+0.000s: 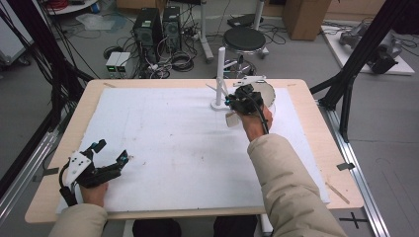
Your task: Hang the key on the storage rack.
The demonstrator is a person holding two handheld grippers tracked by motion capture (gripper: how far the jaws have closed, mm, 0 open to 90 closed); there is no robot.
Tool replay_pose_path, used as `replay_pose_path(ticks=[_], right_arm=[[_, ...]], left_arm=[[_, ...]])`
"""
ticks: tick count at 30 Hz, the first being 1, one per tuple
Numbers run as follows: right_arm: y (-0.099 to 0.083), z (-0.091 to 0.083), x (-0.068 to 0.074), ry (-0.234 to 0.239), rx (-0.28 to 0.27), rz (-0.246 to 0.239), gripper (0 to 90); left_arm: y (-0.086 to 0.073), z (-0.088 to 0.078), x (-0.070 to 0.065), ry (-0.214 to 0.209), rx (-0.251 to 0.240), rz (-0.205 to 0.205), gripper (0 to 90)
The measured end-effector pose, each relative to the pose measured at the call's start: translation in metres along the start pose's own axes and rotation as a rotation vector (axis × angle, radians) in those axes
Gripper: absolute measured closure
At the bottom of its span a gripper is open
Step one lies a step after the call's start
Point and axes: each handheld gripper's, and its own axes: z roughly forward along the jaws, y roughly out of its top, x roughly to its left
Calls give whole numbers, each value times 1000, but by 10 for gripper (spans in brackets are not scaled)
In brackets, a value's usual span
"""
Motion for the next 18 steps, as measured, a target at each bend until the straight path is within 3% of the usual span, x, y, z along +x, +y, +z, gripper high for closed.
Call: replay_pose_path(ticks=[8, 9, 18], right_arm=[[0, 10, 2, -34, 7, 0, 814], [0, 11, 2, -41, 10, -19, 813], [-4, 25, -2, -54, 29, 16, 813]], left_arm=[[0, 0, 0, 0, -1, 2, 131], [0, 0, 0, 0, 3, 6, 131], [0, 0, 0, 1, -1, 1, 131]])
